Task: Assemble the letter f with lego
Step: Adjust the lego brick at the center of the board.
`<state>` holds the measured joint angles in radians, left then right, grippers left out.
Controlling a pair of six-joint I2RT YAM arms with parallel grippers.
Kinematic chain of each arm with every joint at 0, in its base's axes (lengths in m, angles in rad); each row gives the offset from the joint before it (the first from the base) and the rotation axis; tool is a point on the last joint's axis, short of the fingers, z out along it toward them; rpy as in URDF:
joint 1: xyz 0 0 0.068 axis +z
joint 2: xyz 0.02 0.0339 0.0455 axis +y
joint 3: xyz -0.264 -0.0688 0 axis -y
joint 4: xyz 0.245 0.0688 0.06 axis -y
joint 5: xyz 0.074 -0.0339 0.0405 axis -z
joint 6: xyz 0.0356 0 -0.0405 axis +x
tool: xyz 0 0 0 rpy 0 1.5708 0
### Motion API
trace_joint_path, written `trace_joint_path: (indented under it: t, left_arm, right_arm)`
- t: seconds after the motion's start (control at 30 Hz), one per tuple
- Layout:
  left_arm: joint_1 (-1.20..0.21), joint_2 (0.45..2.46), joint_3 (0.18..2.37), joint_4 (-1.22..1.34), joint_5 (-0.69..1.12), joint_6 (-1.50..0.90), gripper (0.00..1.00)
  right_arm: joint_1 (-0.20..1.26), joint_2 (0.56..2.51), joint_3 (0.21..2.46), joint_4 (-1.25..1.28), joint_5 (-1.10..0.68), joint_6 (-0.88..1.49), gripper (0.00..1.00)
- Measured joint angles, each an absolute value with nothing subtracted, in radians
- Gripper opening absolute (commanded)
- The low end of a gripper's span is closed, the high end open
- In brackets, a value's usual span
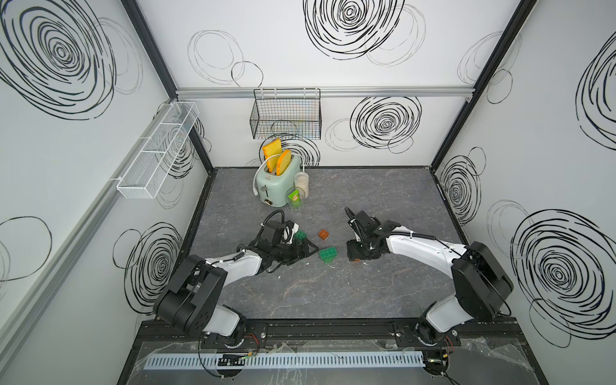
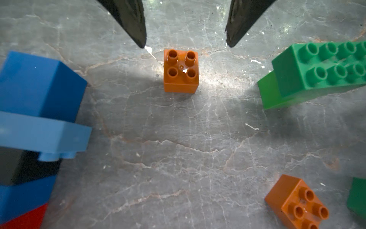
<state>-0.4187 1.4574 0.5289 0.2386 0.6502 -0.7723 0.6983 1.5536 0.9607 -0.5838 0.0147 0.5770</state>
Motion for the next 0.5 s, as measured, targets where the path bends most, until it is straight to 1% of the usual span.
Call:
trace_joint_path:
  t: [0.5]
  left_arm:
    - [-0.419,1.457,0.525,0.238,0.653,-0.772,0.88]
  right_arm:
    - [0.702,1.609,0.948,-0.53,0.009,0.571,0.6]
